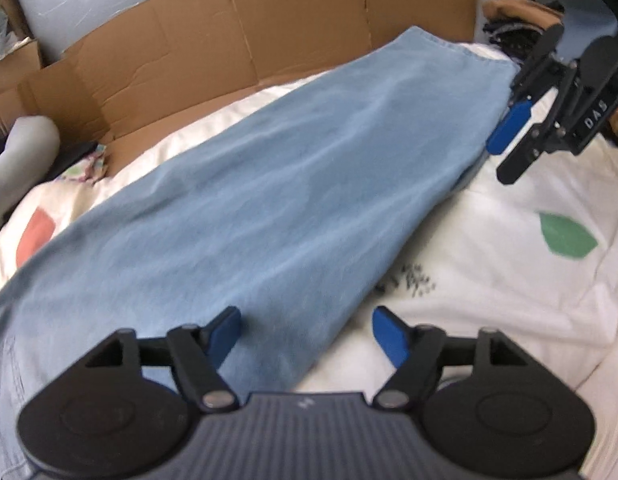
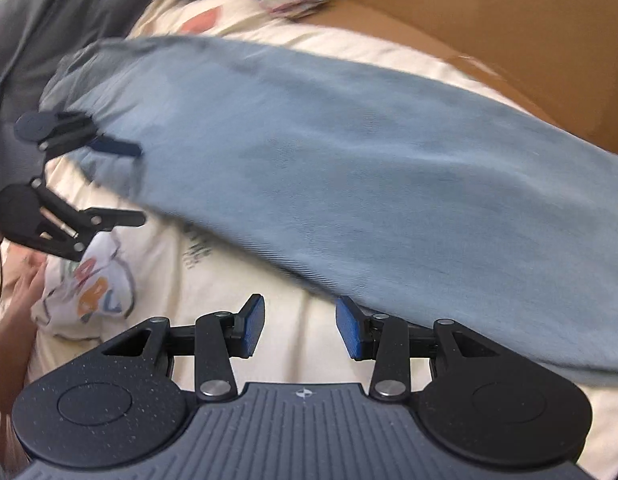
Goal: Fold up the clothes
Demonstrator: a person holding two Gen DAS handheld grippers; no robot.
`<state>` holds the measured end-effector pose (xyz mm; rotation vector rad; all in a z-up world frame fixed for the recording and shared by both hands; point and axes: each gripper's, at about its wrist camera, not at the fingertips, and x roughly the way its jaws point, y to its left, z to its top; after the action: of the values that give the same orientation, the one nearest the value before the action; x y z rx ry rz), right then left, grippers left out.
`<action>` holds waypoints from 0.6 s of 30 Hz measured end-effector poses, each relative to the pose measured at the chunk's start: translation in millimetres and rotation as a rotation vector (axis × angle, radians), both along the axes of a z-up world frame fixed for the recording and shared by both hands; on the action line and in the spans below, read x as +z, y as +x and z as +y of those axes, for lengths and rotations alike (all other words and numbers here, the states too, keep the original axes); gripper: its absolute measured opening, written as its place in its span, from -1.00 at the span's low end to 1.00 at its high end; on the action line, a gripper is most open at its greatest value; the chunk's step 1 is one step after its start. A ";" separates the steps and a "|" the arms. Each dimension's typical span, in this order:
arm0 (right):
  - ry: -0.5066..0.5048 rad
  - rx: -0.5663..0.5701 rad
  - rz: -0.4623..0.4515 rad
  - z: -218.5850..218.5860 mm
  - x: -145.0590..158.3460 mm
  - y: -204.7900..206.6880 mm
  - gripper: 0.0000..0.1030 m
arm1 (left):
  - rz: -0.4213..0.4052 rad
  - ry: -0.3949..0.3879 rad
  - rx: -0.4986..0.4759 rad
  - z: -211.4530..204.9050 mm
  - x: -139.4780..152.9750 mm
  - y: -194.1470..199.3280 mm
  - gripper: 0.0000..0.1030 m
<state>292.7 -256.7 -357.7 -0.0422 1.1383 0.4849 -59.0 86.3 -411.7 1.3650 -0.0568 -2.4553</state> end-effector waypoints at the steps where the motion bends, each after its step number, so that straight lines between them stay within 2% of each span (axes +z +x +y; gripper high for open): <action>1: 0.008 0.014 0.005 6.4 -2.8 0.1 -0.10 | -0.001 -0.011 0.001 0.6 -2.2 3.8 0.47; 7: 0.069 -0.011 0.048 38.7 -24.0 -4.5 -0.10 | 0.026 -0.131 0.026 7.6 -18.0 10.1 0.49; 13: 0.080 -0.032 0.036 65.4 -26.9 0.3 -0.10 | 0.070 -0.166 0.078 1.2 -16.1 11.1 0.50; 18: 0.098 -0.050 0.002 77.0 -20.2 9.4 -0.10 | 0.127 -0.132 0.098 -10.0 2.7 19.8 0.47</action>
<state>302.1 -179.7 -377.8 0.0725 1.1140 0.4956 -39.2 76.3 -409.0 1.1278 -0.1166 -2.4042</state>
